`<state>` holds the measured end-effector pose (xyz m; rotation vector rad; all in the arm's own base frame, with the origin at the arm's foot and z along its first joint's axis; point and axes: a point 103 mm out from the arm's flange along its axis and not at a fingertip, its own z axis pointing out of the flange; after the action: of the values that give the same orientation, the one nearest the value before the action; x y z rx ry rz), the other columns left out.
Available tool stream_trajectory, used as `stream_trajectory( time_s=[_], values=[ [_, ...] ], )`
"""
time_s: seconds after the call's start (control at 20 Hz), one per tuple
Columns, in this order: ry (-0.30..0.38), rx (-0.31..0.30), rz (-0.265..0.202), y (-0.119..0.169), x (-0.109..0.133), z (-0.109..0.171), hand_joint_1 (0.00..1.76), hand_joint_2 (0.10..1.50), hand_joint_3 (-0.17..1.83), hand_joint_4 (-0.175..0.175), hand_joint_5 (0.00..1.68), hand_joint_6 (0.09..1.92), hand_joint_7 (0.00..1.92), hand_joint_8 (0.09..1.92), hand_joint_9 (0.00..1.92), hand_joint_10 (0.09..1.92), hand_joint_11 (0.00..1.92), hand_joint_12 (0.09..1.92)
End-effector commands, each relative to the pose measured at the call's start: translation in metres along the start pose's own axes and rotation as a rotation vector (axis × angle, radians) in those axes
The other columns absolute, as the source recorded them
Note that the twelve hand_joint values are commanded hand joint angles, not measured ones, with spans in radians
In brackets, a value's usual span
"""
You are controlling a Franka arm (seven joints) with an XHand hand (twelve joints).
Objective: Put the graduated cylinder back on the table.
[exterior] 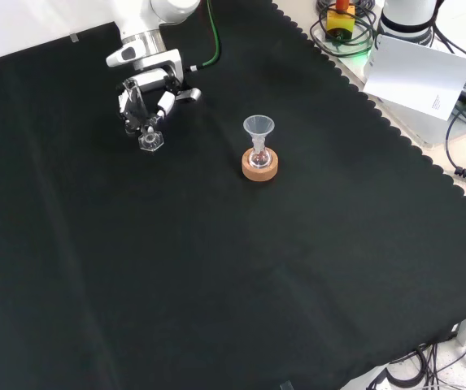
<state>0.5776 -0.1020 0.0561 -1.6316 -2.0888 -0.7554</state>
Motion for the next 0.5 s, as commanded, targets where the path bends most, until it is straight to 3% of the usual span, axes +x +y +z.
stream_trajectory(
  time_s=[0.05, 0.3, 0.4, 0.45, 0.5],
  values=[
    [0.019, -0.022, 0.007, -0.0007, -0.0035, 0.0031, 1.11, 1.14, -0.01, -0.081, 0.97, 1.05, 1.21, 0.28, 1.42, 0.09, 1.32, 0.7],
    [0.054, -0.018, 0.006, -0.0024, -0.0044, 0.0034, 1.11, 1.15, -0.01, -0.092, 0.94, 1.08, 1.19, 0.29, 1.41, 0.09, 1.29, 0.72],
    [0.109, -0.012, 0.004, -0.0038, -0.0064, 0.004, 1.09, 1.15, 0.0, -0.065, 0.92, 1.1, 1.1, 0.33, 1.37, 0.09, 1.16, 0.83],
    [0.122, -0.011, 0.003, -0.0041, -0.0062, 0.0046, 1.07, 1.15, 0.0, -0.029, 0.92, 1.11, 1.04, 0.37, 1.33, 0.09, 1.06, 0.91],
    [0.122, -0.007, 0.001, -0.0043, -0.0062, 0.0049, 1.04, 1.14, -0.02, -0.033, 0.87, 1.01, 0.97, 0.42, 1.28, 0.09, 0.96, 0.98]
  ],
)
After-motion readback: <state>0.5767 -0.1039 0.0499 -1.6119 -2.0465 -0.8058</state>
